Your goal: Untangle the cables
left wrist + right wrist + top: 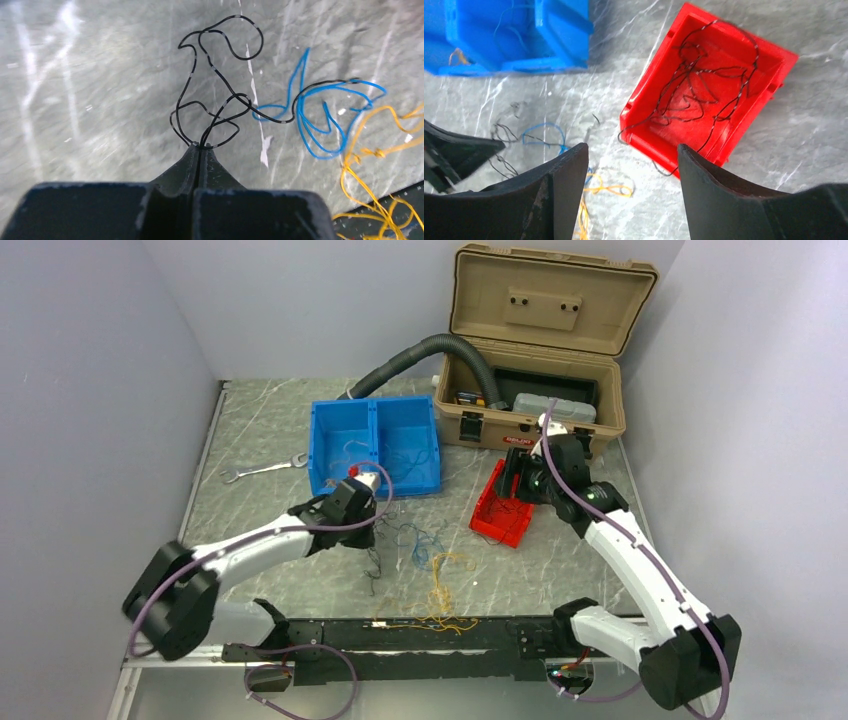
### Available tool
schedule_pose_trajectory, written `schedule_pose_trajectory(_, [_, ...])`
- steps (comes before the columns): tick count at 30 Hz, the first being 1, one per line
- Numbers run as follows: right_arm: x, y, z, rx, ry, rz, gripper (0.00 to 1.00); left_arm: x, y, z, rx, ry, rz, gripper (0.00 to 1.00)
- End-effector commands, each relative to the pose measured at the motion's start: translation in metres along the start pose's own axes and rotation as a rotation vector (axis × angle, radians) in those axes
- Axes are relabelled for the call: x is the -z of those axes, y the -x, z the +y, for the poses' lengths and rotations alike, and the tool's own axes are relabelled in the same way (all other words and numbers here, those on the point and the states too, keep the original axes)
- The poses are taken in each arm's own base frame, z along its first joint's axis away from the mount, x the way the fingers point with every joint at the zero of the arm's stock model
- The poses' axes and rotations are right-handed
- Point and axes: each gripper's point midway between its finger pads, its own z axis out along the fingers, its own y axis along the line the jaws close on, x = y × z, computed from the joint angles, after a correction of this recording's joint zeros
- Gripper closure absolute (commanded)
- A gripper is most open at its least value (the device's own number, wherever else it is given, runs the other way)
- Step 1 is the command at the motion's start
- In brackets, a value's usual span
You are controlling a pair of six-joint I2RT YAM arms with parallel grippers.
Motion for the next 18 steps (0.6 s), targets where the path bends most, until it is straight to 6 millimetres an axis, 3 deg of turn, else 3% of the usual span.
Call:
schedule_pose_trajectory(1, [0.012, -0.015, 0.014, 0.017, 0.1, 0.026, 0.32, 0.069, 0.05, -0.006, -0.08, 0.037, -0.162, 1.0])
schedule_pose_trajectory(6, [0.017, -0.014, 0.023, 0.035, 0.143, 0.018, 0.31, 0.139, 0.077, 0.007, -0.167, 0.148, -0.213, 1.0])
schedule_pose_trajectory(9, [0.02, -0.009, 0.024, 0.04, 0.146, 0.0, 0.3, 0.172, 0.103, -0.002, -0.207, 0.155, -0.255, 1.0])
schedule_pose_trajectory(11, [0.023, -0.005, 0.025, 0.046, 0.149, -0.01, 0.3, 0.18, 0.119, -0.024, -0.247, 0.071, -0.298, 1.0])
schedule_pose_trajectory(14, [0.033, 0.007, 0.021, 0.04, 0.113, -0.066, 0.28, 0.187, 0.143, -0.072, -0.284, -0.132, -0.38, 1.0])
schedule_pose_trajectory(18, [0.056, 0.031, -0.001, -0.003, -0.026, -0.18, 0.28, 0.186, 0.174, -0.122, -0.294, -0.279, -0.453, 1.0])
